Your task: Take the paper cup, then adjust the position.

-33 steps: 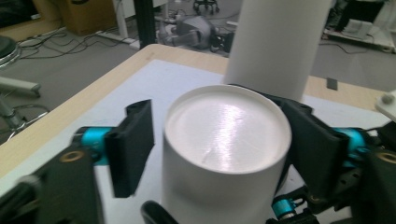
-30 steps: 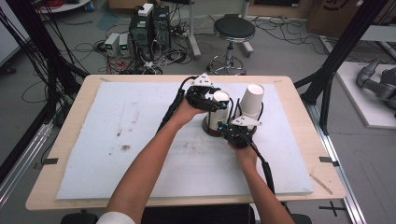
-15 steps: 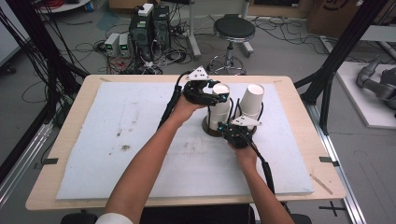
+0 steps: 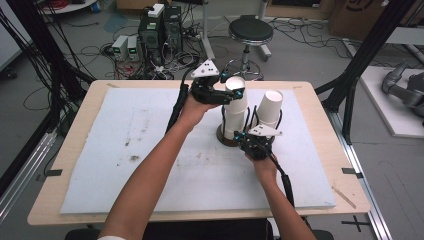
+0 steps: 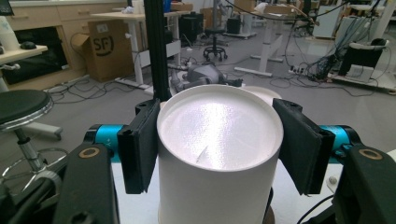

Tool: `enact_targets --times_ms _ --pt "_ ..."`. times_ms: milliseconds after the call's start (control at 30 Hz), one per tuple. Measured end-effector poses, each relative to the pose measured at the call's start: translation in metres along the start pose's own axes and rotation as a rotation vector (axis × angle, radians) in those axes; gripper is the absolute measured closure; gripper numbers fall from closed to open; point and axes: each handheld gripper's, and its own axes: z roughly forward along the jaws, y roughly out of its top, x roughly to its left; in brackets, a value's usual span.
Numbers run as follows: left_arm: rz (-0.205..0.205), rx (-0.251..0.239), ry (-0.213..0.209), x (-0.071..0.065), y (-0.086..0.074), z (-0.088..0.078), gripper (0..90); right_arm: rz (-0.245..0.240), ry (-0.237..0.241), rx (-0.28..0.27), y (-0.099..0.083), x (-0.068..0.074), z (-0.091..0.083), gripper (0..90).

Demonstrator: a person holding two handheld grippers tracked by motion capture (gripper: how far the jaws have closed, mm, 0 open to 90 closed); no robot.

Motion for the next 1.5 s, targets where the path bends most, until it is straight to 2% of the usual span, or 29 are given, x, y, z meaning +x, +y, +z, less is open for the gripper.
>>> enact_targets --times_ms 133,167,233,300,333,367,433,633,733,800,933,1033,1167,1400,1500 --pt "0.007 -0.004 0.006 -0.007 0.01 -0.015 35.5 -0.035 0.008 -0.008 0.005 -0.001 -0.015 86.3" --pt "0.011 0.001 0.007 -0.008 0.011 -0.018 35.5 -0.036 0.016 -0.006 0.007 -0.002 -0.022 78.5" --pt "0.015 0.01 0.008 -0.011 0.011 -0.026 35.5 -0.032 0.024 -0.007 0.007 -0.003 -0.026 76.5" --pt "0.017 0.026 0.015 -0.015 0.008 -0.034 35.4 -0.05 0.038 -0.014 0.004 -0.007 -0.036 69.9" --pt "0.012 0.027 0.018 -0.017 0.005 -0.039 35.5 -0.043 0.046 -0.014 0.003 -0.008 -0.039 66.4" --pt "0.005 0.025 0.02 -0.018 0.003 -0.043 35.5 -0.031 0.07 -0.028 -0.001 -0.014 -0.047 56.6" --pt "-0.006 0.022 0.022 -0.021 -0.003 -0.052 35.5 -0.035 0.076 -0.035 -0.003 -0.015 -0.052 53.4" --pt "-0.029 0.018 0.024 -0.029 -0.022 -0.075 35.5 -0.052 0.127 -0.084 -0.012 -0.022 -0.074 29.2" --pt "-0.042 0.018 0.025 -0.035 -0.03 -0.085 35.5 -0.072 0.16 -0.093 -0.014 -0.024 -0.081 26.5" --pt "-0.038 0.021 0.024 -0.039 -0.035 -0.091 35.5 -0.067 0.178 -0.099 -0.014 -0.023 -0.084 21.7" --pt "-0.018 0.046 0.019 -0.045 -0.041 -0.098 35.4 -0.085 0.213 -0.108 -0.013 -0.02 -0.084 21.2" --pt "-0.022 0.048 0.021 -0.048 -0.045 -0.103 35.5 -0.089 0.241 -0.108 -0.011 -0.018 -0.081 21.2" --pt "-0.019 0.058 0.027 -0.052 -0.049 -0.105 35.4 -0.097 0.252 -0.104 -0.012 -0.016 -0.08 21.2" --pt "-0.019 0.068 0.019 -0.055 -0.051 -0.104 35.4 -0.128 0.288 -0.141 -0.008 -0.014 -0.086 21.1" --pt "-0.014 0.07 0.014 -0.057 -0.051 -0.105 35.4 -0.157 0.303 -0.145 -0.007 -0.012 -0.087 21.1"
